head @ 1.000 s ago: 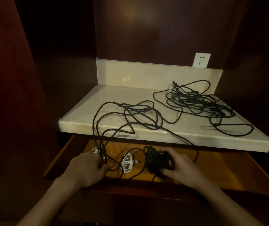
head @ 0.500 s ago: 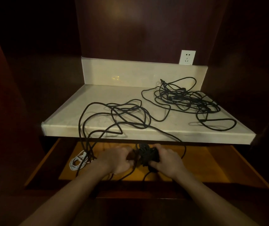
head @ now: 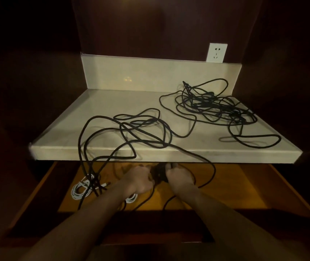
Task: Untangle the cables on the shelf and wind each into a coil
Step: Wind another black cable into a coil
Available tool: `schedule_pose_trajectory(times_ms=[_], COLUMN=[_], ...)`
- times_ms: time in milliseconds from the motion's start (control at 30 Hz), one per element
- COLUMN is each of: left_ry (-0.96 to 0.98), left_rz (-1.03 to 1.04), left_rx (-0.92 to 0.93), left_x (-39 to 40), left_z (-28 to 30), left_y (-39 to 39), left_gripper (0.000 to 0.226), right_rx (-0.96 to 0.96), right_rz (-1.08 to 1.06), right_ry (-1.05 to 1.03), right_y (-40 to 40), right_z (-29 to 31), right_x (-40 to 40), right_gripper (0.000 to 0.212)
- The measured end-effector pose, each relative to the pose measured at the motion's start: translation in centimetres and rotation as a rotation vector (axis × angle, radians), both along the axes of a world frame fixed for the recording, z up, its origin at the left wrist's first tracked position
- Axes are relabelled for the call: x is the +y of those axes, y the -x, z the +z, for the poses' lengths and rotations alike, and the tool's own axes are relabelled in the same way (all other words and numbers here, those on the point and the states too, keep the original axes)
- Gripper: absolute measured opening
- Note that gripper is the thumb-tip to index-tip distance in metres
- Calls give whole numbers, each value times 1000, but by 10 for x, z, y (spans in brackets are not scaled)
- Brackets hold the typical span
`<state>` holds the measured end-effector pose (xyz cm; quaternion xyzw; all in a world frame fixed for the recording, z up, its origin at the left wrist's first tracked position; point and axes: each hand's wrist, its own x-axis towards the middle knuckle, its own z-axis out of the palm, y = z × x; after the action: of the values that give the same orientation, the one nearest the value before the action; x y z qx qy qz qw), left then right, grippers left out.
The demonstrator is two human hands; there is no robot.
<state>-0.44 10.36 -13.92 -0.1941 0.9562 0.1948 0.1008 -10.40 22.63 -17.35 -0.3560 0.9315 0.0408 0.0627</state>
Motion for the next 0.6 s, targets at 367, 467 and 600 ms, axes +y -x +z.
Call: schedule_pose_trajectory(times_ms=[367, 467, 600], left_ry=[-72, -182, -117], left_rz=[-111, -102, -95], left_rx=[45, 83, 78], left_x=[-7, -10, -16], left_z=[17, 20, 26], left_y=[-31, -44, -59], left_gripper=[41, 30, 39], right_rx=[-295, -415, -474], right_rz=[34, 127, 159], right_ry=[275, 247, 87], right_y=[-8, -14, -8], right_z=[17, 34, 50], right_x=[2, 19, 50], right_gripper=[61, 38, 43])
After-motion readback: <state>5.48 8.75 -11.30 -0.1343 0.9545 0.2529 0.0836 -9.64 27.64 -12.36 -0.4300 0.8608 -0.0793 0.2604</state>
